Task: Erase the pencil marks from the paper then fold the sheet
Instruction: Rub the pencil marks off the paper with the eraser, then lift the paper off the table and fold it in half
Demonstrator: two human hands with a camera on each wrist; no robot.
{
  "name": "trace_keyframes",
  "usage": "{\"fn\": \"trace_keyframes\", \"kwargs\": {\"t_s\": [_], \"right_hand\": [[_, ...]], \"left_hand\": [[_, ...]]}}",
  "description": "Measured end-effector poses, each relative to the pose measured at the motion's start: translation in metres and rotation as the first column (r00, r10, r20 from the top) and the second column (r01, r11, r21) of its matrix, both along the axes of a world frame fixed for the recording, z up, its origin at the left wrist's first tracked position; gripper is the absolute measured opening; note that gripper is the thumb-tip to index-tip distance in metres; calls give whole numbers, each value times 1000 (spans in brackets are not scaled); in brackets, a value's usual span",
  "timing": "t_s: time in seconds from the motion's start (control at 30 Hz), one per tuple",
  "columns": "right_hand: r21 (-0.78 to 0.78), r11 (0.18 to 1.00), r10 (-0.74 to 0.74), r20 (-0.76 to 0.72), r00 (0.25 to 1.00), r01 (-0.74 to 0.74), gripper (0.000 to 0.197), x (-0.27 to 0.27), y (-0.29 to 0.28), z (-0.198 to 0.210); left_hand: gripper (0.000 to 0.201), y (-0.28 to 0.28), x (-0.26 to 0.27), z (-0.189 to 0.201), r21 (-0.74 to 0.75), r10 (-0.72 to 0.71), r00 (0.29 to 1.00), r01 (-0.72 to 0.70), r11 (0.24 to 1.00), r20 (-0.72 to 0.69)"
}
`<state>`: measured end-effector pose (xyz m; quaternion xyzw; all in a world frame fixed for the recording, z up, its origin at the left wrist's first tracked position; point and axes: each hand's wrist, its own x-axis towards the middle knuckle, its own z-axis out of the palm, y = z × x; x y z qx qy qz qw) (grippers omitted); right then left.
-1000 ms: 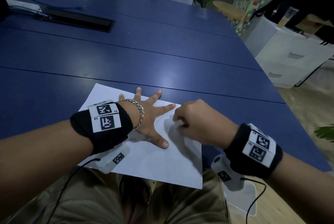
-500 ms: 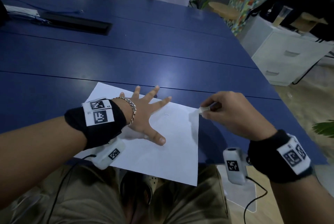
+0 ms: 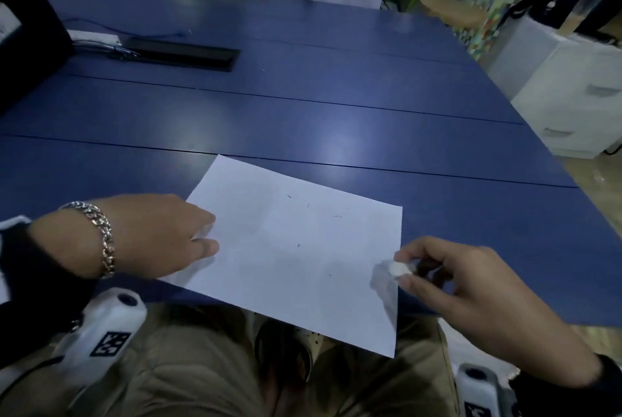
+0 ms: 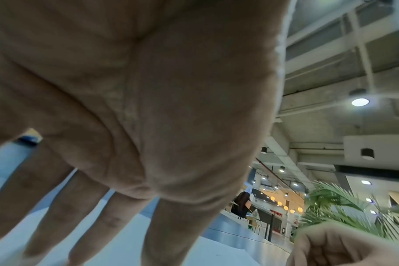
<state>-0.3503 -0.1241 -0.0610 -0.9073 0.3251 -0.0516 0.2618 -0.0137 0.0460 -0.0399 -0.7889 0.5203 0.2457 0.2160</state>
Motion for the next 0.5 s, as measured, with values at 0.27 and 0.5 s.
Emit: {"fn": "trace_keyframes", "kwargs": {"t_s": [0.27, 0.5], "right_hand": [[-31, 999, 24, -88, 996, -27, 8, 4, 13, -22], [65, 988, 146, -82, 986, -141, 15, 13, 55, -32]], "left_hand": [[50, -44, 12, -21, -15, -16, 998, 17, 1000, 59], [57, -121, 54, -54, -190, 57, 998, -51, 981, 25]]}}
